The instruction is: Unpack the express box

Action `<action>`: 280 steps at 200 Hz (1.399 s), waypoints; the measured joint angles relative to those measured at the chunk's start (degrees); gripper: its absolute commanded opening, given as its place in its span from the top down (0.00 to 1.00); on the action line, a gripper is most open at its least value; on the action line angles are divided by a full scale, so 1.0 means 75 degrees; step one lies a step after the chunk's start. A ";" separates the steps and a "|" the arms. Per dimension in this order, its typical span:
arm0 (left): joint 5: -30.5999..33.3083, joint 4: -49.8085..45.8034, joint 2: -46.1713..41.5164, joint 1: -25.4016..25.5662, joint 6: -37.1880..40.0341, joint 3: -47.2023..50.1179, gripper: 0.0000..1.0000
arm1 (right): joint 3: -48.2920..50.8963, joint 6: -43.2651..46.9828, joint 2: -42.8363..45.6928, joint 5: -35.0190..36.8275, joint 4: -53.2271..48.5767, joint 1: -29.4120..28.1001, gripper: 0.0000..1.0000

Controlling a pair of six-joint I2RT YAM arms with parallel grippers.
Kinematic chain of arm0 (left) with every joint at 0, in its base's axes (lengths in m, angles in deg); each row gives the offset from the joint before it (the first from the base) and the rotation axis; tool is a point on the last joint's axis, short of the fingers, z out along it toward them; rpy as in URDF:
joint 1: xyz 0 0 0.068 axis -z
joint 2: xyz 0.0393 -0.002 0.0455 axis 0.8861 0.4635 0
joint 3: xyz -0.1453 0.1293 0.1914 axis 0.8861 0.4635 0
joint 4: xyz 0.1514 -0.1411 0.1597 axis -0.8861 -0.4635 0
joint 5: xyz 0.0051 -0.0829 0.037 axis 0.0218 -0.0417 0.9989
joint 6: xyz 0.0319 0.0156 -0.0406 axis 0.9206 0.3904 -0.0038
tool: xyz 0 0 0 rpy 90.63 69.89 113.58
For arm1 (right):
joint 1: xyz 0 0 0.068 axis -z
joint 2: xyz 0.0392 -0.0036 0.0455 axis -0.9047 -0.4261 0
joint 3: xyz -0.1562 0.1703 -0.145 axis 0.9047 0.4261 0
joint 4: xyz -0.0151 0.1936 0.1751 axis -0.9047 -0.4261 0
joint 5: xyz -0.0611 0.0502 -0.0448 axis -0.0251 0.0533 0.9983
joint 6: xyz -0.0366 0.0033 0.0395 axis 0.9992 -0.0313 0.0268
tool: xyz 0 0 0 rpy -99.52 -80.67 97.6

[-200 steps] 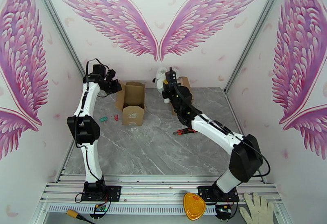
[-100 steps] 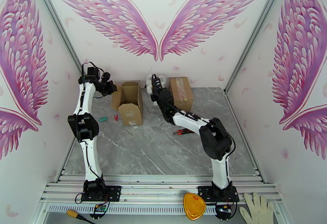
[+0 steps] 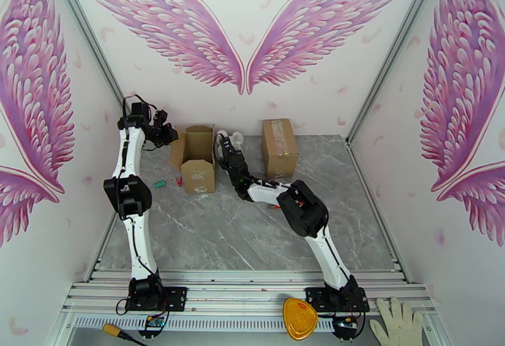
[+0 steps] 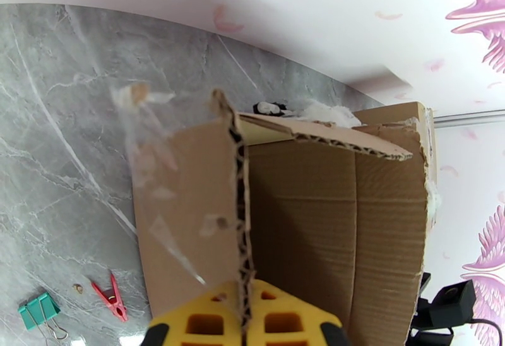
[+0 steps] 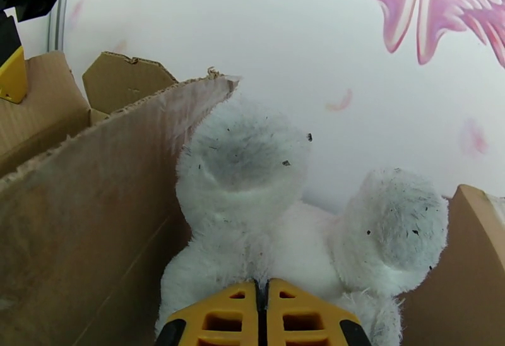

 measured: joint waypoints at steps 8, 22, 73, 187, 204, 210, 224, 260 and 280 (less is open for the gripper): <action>0.0003 -0.0009 0.0000 0.0000 0.0000 -0.0012 1.00 | 0.0006 0.0000 0.0003 0.0082 -0.0029 -0.0050 0.90; 0.0000 -0.0026 0.0000 0.0000 0.0009 -0.0026 1.00 | 0.0067 0.0061 0.0029 0.0219 -0.0233 -0.0140 0.71; 0.0029 -0.0073 0.0000 0.0000 0.0038 -0.0032 1.00 | 0.0326 0.0227 0.0283 0.0379 -0.0793 -0.0318 0.19; 0.0082 -0.0076 0.0000 -0.0020 0.0122 -0.0058 1.00 | 0.0653 0.0539 0.1883 -0.0979 -0.2669 -0.0242 0.01; 0.0146 -0.0041 0.0000 -0.0020 0.0087 -0.0058 1.00 | 0.0729 0.0545 0.2209 -0.1314 -0.2917 -0.0242 0.01; 0.0175 -0.0026 0.0000 -0.0020 0.0079 -0.0058 1.00 | 0.0764 0.0542 0.2299 -0.1411 -0.2993 -0.0242 0.01; 0.0233 -0.0009 0.0000 -0.0020 0.0076 -0.0058 1.00 | 0.0895 0.0533 0.2480 -0.1606 -0.3139 -0.0239 0.01; 0.0417 0.0017 0.0000 -0.0020 0.0076 -0.0058 0.98 | 0.1384 0.0391 0.2827 -0.2037 -0.3515 -0.0239 0.01; 0.0463 0.0023 0.0000 -0.0012 0.0082 -0.0058 0.81 | 0.1670 0.0329 0.3063 -0.2139 -0.3727 -0.0239 0.01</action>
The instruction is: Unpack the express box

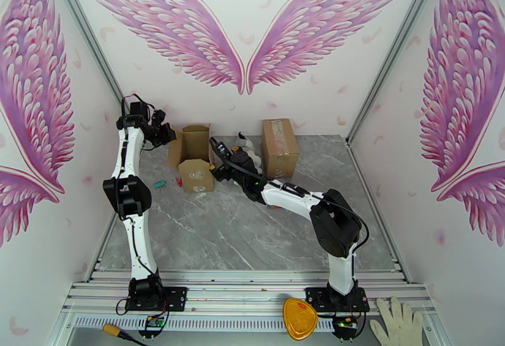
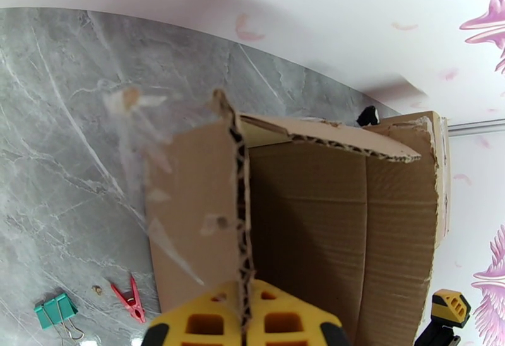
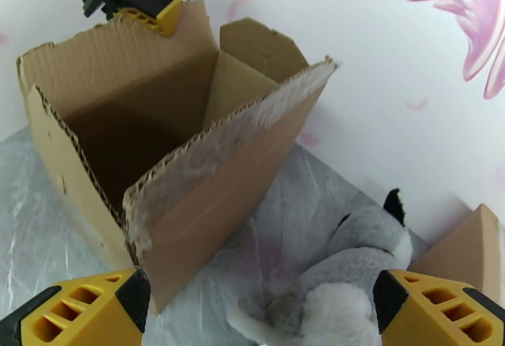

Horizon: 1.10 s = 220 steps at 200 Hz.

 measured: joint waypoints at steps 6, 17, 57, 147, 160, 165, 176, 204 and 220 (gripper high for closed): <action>0.0023 0.0012 0.0000 0.0003 0.0003 0.0000 0.78 | 0.0064 -0.0041 0.0102 -0.0023 -0.0096 0.0017 0.01; 0.0076 0.0052 0.0000 0.0015 -0.0020 0.0000 0.69 | 0.0166 -0.0146 0.0315 -0.0064 -0.0248 0.0047 0.01; 0.0458 0.0335 -0.0160 0.0102 -0.0117 0.0006 0.38 | 0.0813 -0.0790 0.1766 -0.0583 -0.0469 0.0487 0.01; 0.2355 0.1279 -0.2888 0.1877 -0.0265 0.0592 0.24 | 0.0434 -0.2422 0.3244 -0.0991 -0.2206 0.3066 0.00; 0.2608 0.1641 -0.3372 0.2465 -0.0399 0.1055 0.23 | -0.0239 -0.2707 0.2873 -0.1169 -0.2827 0.3707 0.00; 0.2690 0.1778 -0.3512 0.2681 -0.0458 0.1209 0.23 | -0.0495 -0.2789 0.2693 -0.1250 -0.3013 0.3934 0.00; 0.2763 0.2110 -0.3681 0.3130 -0.0583 0.1451 0.22 | -0.1014 -0.2958 0.2311 -0.1445 -0.3375 0.4363 0.00; 0.2798 0.2783 -0.3518 0.4045 -0.1008 0.1734 0.22 | -0.1743 -0.3270 0.1300 -0.2130 -0.3963 0.5059 0.00; 0.2757 0.3121 -0.3121 0.4415 -0.1338 0.1737 0.22 | -0.1821 -0.3427 0.0778 -0.2471 -0.4100 0.5289 0.00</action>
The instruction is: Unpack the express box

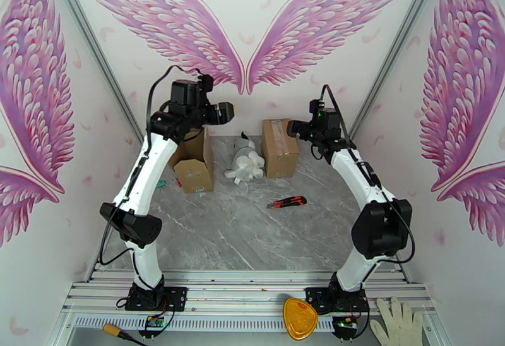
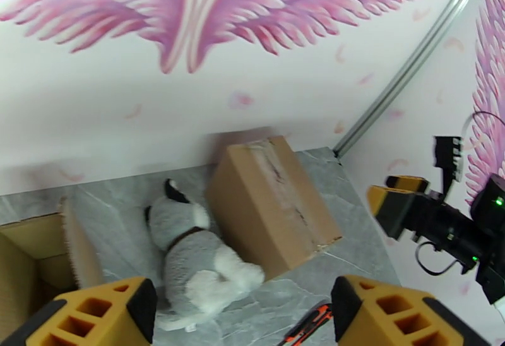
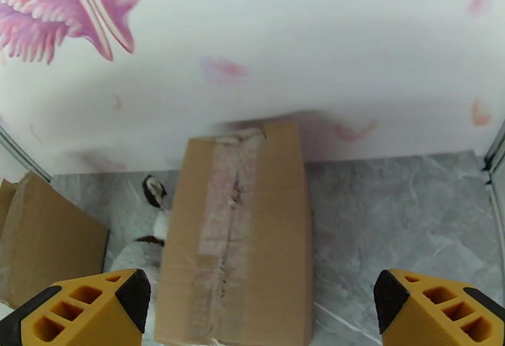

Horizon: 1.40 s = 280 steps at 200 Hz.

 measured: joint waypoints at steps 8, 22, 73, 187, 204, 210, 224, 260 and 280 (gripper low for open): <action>-0.0029 0.0172 0.0242 0.0149 -0.0175 -0.0003 0.22 | 0.0000 -0.0099 -0.0254 -0.0204 -0.0047 0.0093 0.01; -0.0076 0.0402 0.0793 0.0399 -0.0458 -0.0050 0.22 | -0.0099 -0.0198 -0.0682 -0.0612 -0.0154 0.0221 0.02; -0.0463 0.1000 0.2885 0.0962 -0.1574 -0.0580 0.21 | -0.0889 -0.0323 -0.1801 -0.1848 -0.0353 0.0323 0.06; -0.0909 0.1839 0.4406 0.1032 -0.3101 -0.1647 0.26 | -0.1466 -0.0656 -0.2556 -0.3144 -0.0347 0.0335 0.24; -0.0938 0.1833 0.4409 0.1011 -0.3098 -0.1647 0.28 | -0.1457 -0.0787 -0.2556 -0.3316 -0.0329 0.0399 0.27; -0.0944 0.1818 0.4409 0.1000 -0.3086 -0.1647 0.29 | -0.1443 -0.0848 -0.2556 -0.3378 -0.0297 0.0414 0.28; -0.0991 0.1734 0.4409 0.0973 -0.3031 -0.1647 0.31 | -0.1358 -0.0959 -0.2556 -0.3477 -0.0210 0.0428 0.30; -0.1035 0.1545 0.4354 0.0933 -0.2675 -0.1545 0.33 | -0.0871 -0.1195 -0.2436 -0.3672 0.0207 0.0431 0.31; -0.1049 0.1483 0.4019 0.0933 -0.2454 -0.0941 0.33 | -0.0484 -0.1271 -0.2154 -0.3692 0.0274 0.0353 0.31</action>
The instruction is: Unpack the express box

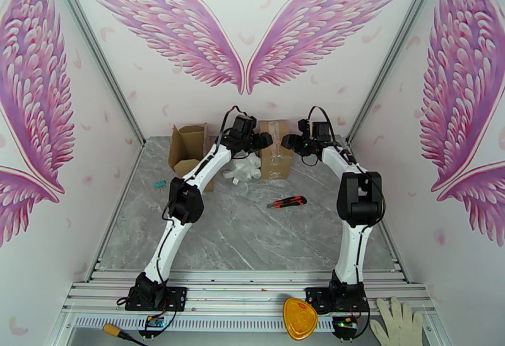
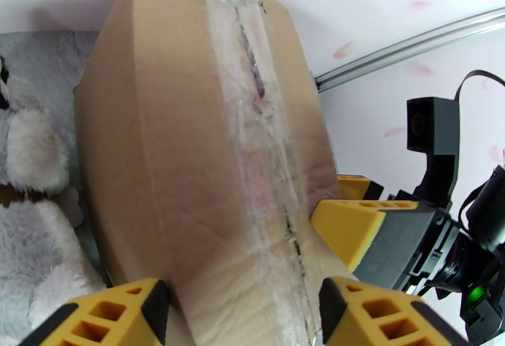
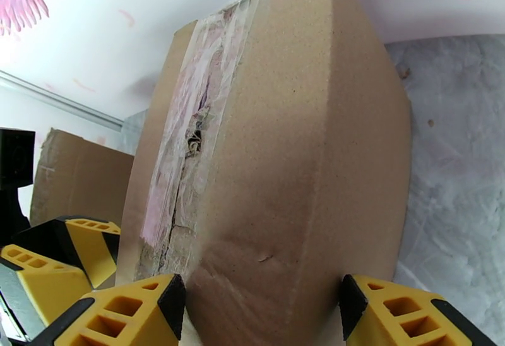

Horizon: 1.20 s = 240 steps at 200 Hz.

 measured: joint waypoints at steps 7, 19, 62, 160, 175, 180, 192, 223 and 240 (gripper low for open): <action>0.0003 -0.0020 -0.0157 -0.0003 0.0082 0.0256 0.33 | 0.0157 -0.0023 0.0134 0.0023 -0.0003 -0.0058 0.31; 0.0015 -0.0105 -0.0443 -0.0017 0.0216 0.0659 0.33 | 0.0423 -0.0047 0.0358 0.0096 -0.0023 -0.0181 0.31; 0.0087 -0.0443 -0.1626 -0.0090 0.0705 0.2162 0.33 | 0.1090 -0.0108 0.0944 0.0312 -0.0283 -0.0691 0.31; 0.0166 -0.0627 -0.4325 -0.0085 0.1378 0.5785 0.33 | 0.2961 -0.0446 0.2632 0.0979 -0.0510 -0.1955 0.29; 0.0143 -0.0635 -0.4666 -0.0052 0.1396 0.6199 0.33 | 0.3311 -0.0542 0.2938 0.1078 -0.0513 -0.2130 0.28; 0.0137 -0.0647 -0.4776 -0.0032 0.1408 0.6333 0.33 | 0.3436 -0.0595 0.3057 0.1125 -0.0510 -0.2186 0.28; 0.0111 -0.0667 -0.5013 0.0032 0.1425 0.6615 0.34 | 0.3762 -0.0699 0.3351 0.1209 -0.0501 -0.2285 0.28; -0.0050 -0.0679 -0.5496 0.0268 0.1405 0.7265 0.34 | 0.4520 -0.0892 0.4115 0.1381 -0.0580 -0.2419 0.24; -0.0105 -0.0670 -0.5627 0.0408 0.1355 0.7498 0.34 | 0.4619 -0.0880 0.4406 0.1603 -0.0889 -0.2436 0.17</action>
